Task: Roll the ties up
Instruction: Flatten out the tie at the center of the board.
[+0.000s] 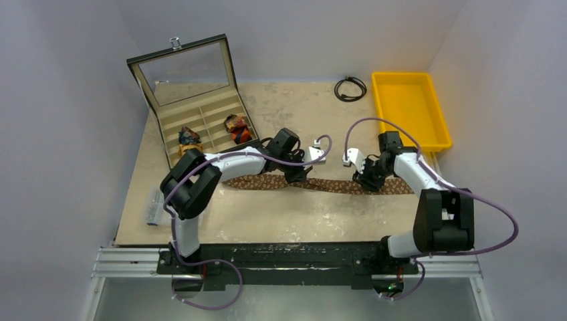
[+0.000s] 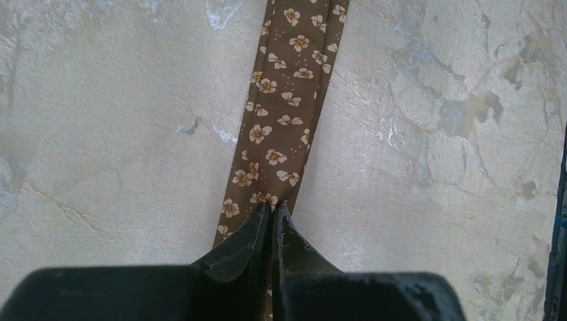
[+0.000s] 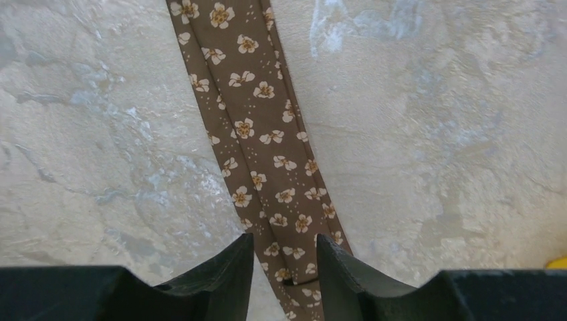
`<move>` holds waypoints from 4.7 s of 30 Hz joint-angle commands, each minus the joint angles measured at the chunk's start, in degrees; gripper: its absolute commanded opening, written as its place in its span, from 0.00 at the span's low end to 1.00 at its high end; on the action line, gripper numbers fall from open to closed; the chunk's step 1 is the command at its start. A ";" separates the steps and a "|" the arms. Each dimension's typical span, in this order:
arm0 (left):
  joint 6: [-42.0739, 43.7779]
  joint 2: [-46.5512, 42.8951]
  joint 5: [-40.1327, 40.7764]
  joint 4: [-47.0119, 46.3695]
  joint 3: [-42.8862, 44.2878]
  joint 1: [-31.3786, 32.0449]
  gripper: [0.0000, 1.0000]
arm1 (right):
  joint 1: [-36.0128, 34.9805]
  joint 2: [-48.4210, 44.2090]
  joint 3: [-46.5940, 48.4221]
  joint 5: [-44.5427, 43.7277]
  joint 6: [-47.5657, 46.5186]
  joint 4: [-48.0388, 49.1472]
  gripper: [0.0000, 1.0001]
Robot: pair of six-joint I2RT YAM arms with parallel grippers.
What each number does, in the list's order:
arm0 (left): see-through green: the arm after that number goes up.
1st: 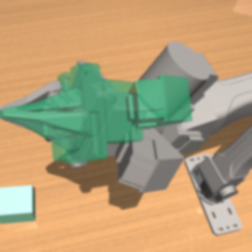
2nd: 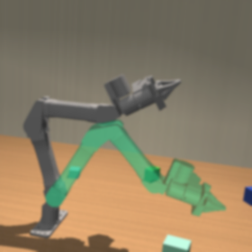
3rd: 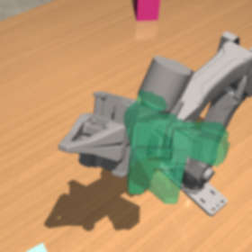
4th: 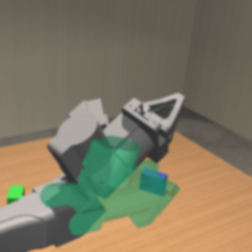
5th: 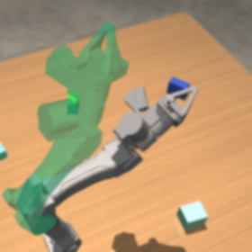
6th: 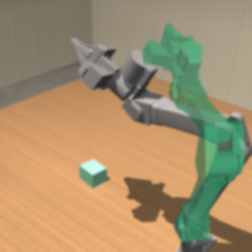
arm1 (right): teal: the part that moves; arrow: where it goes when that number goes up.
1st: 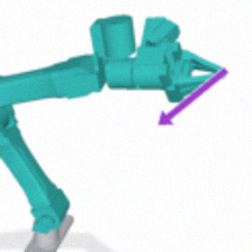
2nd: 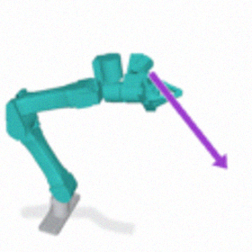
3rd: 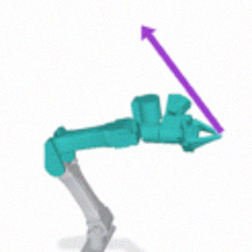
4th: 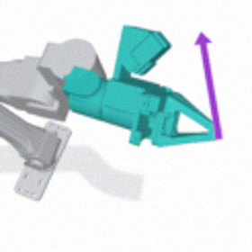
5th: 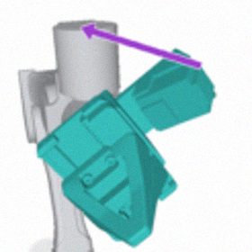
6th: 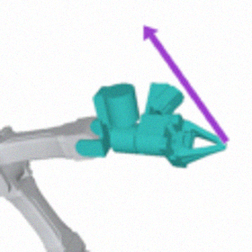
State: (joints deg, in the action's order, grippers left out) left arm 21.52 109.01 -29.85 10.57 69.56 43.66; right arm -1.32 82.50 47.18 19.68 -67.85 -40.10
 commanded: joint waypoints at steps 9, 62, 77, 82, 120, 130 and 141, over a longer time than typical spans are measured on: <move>-0.24 0.76 0.66 1.27 2.10 0.54 0.00 | 15.59 -2.51 10.76 5.70 13.12 -16.03 0.32; 1.47 3.54 3.23 3.49 4.38 3.89 0.00 | 22.42 18.84 17.72 4.26 30.06 -9.65 0.30; 1.21 4.89 3.79 5.13 6.96 4.42 0.00 | 22.87 18.41 17.54 0.27 26.84 -8.66 0.00; 1.32 5.77 5.01 5.99 8.94 4.96 0.00 | 24.98 17.45 19.54 -1.51 25.68 -8.86 0.00; 27.46 3.52 11.74 21.98 7.62 1.43 0.92 | 26.29 18.93 15.31 -10.91 19.62 0.14 0.00; 29.10 5.01 9.66 25.60 10.30 1.67 0.38 | 26.39 18.56 20.11 -6.69 17.66 -5.60 0.00; 28.53 5.49 8.02 27.77 11.91 1.62 0.37 | 26.37 15.29 22.74 1.96 18.91 -15.12 0.23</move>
State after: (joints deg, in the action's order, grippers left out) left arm 50.09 113.69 -19.99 37.21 79.26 45.15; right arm 24.82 100.51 67.77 16.21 -49.34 -50.24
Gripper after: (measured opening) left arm 0.338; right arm 0.202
